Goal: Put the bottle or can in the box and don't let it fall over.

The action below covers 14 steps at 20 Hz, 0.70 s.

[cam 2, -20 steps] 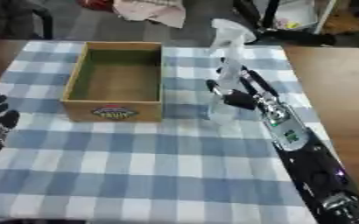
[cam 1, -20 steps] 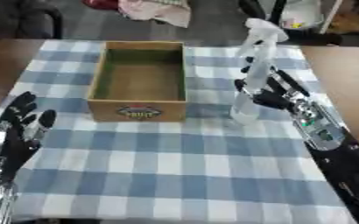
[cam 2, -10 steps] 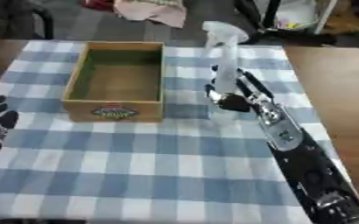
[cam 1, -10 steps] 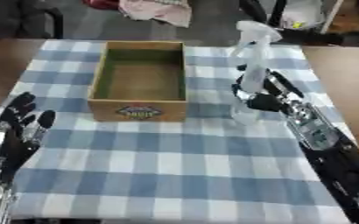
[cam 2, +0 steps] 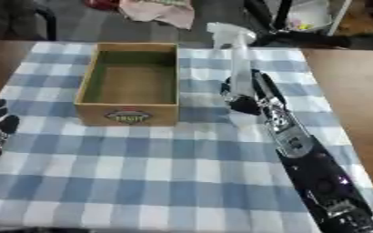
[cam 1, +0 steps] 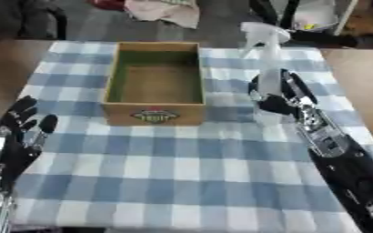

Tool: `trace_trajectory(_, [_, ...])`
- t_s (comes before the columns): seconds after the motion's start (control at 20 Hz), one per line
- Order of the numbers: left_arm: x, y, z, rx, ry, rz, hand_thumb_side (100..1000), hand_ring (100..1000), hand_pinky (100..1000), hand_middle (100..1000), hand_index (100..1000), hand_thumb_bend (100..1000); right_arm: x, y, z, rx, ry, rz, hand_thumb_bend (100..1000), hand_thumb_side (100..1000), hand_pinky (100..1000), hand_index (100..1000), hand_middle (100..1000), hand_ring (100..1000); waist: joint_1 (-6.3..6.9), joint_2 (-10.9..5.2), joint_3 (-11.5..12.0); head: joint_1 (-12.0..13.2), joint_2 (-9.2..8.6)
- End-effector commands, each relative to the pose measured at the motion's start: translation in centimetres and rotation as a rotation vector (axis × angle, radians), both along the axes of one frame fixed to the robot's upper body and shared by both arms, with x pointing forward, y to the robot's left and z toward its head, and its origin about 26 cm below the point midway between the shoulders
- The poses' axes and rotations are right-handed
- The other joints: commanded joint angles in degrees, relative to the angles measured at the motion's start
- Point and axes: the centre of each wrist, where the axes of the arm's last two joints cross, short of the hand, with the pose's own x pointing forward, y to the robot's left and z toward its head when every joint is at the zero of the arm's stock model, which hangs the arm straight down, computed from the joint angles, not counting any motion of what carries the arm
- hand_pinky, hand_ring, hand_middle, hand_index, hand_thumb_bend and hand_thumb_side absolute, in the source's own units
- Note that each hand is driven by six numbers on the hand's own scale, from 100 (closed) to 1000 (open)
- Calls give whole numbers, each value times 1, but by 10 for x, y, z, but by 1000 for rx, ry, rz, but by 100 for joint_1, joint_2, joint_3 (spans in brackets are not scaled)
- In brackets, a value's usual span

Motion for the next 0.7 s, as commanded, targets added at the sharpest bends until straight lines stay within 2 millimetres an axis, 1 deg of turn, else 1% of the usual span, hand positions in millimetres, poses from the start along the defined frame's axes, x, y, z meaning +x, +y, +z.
trace_trajectory(0.05, [2, 0, 10, 0, -34, -3, 645, 943, 936, 888, 959, 599, 5, -6, 16, 6, -43, -22, 100, 100, 883, 354, 215, 530, 14, -53, -6, 12, -42])
trace_trajectory(0.2, [2, 0, 10, 0, -35, -3, 644, 943, 936, 888, 959, 601, 8, -6, 32, 18, -73, -18, 100, 100, 884, 354, 216, 531, 17, -53, 0, 21, -55])
trace_trajectory(0.45, [3, -2, 11, 0, -40, -10, 644, 943, 936, 888, 959, 602, 18, -2, 75, 56, -151, -7, 100, 100, 883, 357, 221, 532, 36, -53, 78, -19, -66])
trace_trajectory(0.6, [4, -5, 13, 1, -46, -26, 644, 943, 936, 888, 959, 602, 26, 5, 101, 78, -193, -7, 100, 100, 881, 360, 225, 533, 50, -25, 205, -94, -78])
trace_trajectory(0.7, [6, -7, 16, 1, -54, -41, 643, 943, 936, 888, 959, 603, 31, 11, 115, 97, -212, -5, 100, 100, 881, 361, 226, 535, 58, 4, 324, -189, -107])
